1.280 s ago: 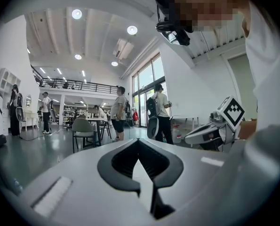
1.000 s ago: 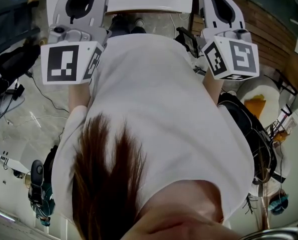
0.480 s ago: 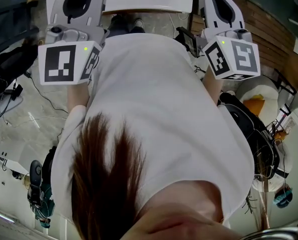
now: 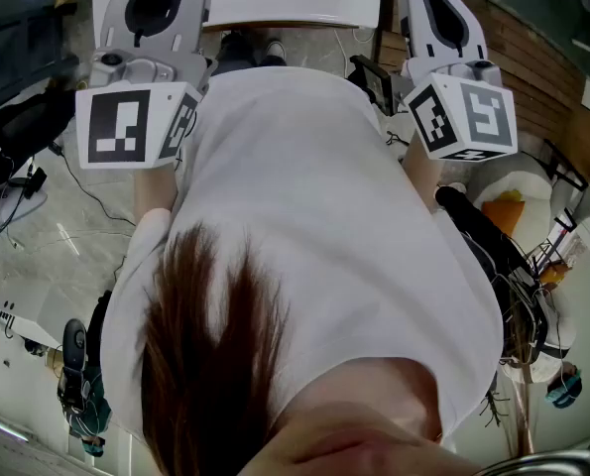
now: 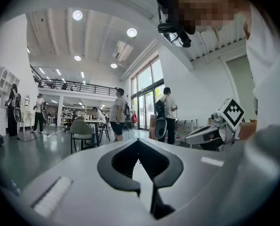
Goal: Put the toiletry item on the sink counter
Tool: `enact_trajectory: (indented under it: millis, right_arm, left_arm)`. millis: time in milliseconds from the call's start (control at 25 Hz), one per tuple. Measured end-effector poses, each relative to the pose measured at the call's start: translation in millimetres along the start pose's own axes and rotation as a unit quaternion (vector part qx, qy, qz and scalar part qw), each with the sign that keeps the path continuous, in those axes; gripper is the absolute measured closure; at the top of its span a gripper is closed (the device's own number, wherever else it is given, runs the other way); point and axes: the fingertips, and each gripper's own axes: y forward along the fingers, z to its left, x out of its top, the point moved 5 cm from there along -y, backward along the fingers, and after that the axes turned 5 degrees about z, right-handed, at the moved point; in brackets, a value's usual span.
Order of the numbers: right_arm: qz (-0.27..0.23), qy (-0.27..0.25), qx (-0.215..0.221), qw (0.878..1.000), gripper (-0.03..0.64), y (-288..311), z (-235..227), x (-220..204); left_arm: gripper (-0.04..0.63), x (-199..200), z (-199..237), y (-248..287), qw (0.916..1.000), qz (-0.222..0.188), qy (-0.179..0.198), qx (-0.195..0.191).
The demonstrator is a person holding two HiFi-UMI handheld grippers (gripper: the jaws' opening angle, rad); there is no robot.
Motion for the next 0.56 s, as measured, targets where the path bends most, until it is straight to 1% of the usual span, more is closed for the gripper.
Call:
enact_trajectory:
  millis: [200, 560]
  right_arm:
    - [-0.001, 0.003, -0.010, 1.000, 0.606, -5.2, -5.6, -1.6]
    - [-0.004, 0.006, -0.016, 1.000, 0.606, -6.7, -6.4, 0.2]
  left_arm:
    - [0.586, 1.9, -4.8, 3.2, 1.0000, -0.001, 0.003, -0.007]
    - [0.586, 4.1, -2.9, 3.7, 0.9999, -0.003, 0.005, -0.008]
